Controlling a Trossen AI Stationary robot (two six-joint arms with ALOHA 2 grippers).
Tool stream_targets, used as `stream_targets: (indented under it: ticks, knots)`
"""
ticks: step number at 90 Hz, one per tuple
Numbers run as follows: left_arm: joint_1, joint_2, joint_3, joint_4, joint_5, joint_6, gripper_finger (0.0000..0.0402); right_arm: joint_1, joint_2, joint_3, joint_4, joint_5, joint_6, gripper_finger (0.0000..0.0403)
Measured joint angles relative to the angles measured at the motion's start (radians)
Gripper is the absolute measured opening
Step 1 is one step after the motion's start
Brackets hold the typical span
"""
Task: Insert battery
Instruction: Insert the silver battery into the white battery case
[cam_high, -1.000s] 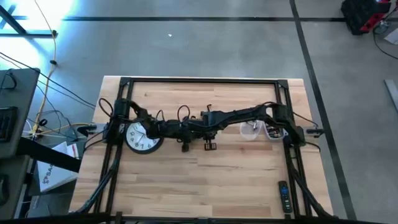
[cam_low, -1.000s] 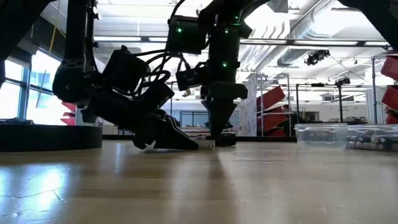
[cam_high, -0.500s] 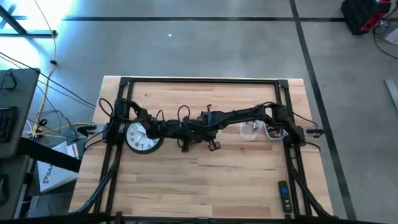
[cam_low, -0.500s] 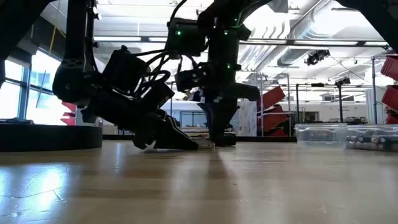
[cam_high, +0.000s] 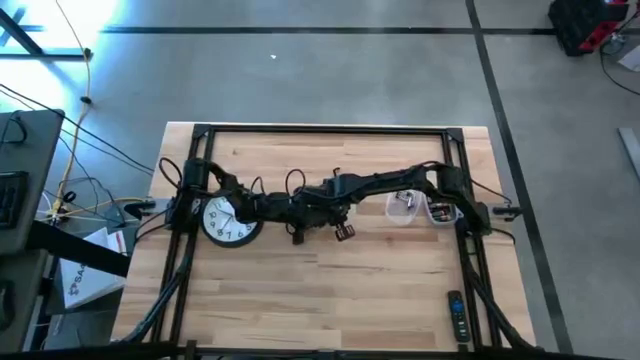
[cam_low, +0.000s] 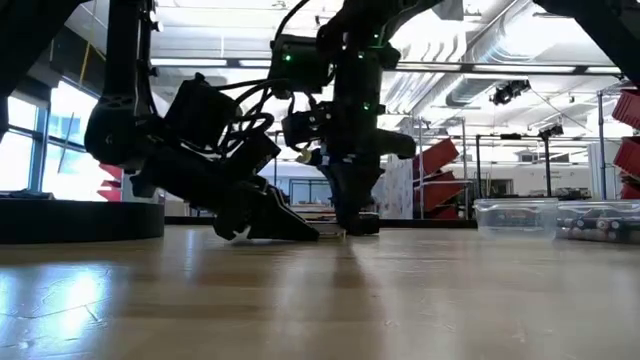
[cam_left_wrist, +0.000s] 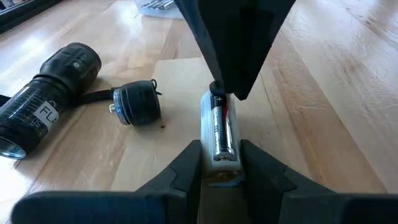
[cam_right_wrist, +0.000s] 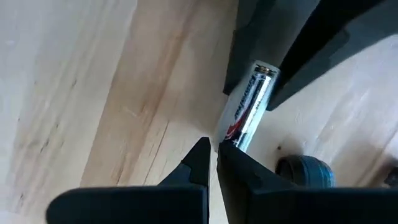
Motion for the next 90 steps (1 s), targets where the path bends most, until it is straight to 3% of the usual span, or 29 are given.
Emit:
stream_targets:
  ticks: [51, 90]
  knots:
    - [0.004, 0.0, 0.001, 0.0, 0.006, 0.001, 0.0072, 0.023, 0.023, 0.042, 0.136, 0.052, 0.109, 0.0]
    - [0.005, 0.0, 0.002, -0.003, 0.004, -0.002, 0.0072, 0.025, 0.027, 0.045, 0.119, 0.126, 0.112, 0.0]
